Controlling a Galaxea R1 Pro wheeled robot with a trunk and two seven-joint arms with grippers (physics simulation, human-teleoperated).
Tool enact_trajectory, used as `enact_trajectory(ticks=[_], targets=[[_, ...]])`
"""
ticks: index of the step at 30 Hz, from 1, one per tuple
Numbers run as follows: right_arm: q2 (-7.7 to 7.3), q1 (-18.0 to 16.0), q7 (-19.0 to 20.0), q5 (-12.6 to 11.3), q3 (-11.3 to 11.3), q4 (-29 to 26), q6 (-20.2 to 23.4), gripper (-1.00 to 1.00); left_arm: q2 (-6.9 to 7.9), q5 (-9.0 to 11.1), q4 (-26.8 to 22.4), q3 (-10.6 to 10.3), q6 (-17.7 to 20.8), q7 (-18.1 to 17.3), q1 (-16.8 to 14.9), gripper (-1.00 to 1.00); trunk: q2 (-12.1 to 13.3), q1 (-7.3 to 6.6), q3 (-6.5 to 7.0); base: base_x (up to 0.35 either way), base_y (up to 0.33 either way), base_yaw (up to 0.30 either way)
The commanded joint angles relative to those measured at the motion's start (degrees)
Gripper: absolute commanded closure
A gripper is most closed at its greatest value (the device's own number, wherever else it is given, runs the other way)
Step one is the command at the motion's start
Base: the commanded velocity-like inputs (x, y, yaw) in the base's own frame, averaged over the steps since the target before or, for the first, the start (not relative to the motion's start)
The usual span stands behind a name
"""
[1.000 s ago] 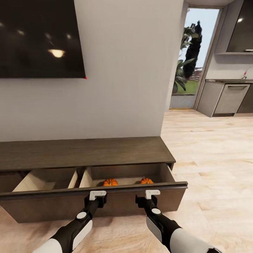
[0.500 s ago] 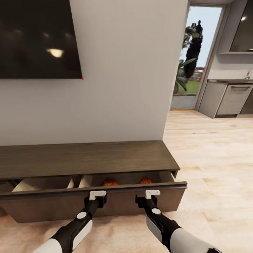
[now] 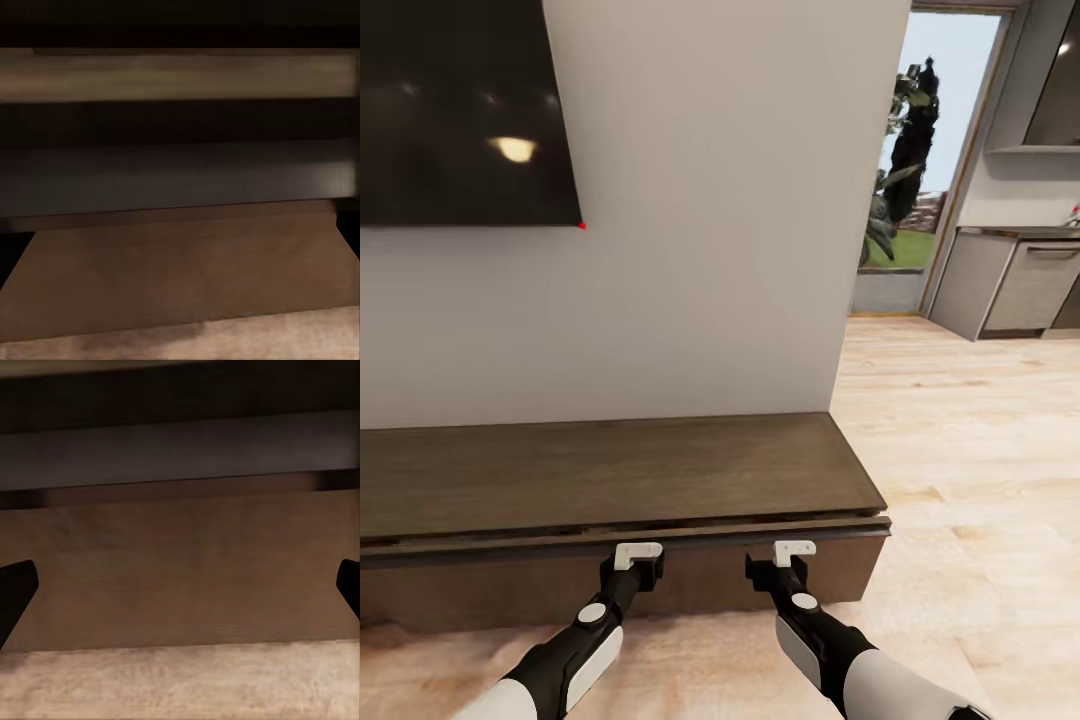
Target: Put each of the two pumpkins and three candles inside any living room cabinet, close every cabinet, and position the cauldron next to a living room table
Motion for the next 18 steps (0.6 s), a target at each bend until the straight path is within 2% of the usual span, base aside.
enact_trajectory(ticks=[1,6,12,18], targets=[[-0.01,-0.1,-0.3,-0.6,0.5,0.0,-0.3,-1.0,0.06,0.0,-0.2,-0.6,-0.2,0.4,-0.1,-1.0,0.0,0.0,-0.04,0.193,0.0,0.0],[-0.01,-0.1,-0.3,-0.6,0.5,0.0,-0.3,-1.0,0.06,0.0,-0.2,-0.6,-0.2,0.4,-0.1,-1.0,0.0,0.0,-0.04,0.163,0.0,0.0],[-0.01,-0.1,-0.3,-0.5,0.5,0.0,-0.3,-1.0,0.06,0.0,-0.2,-0.6,-0.3,0.4,-0.1,-1.0,0.0,0.0,-0.04,0.038,0.0,0.0],[-0.01,-0.1,-0.3,-0.6,0.5,0.0,-0.3,-1.0,0.06,-0.1,-0.2,-0.6,-0.3,0.3,-0.1,-1.0,0.0,0.0,-0.04,-0.217,0.0,0.0]])
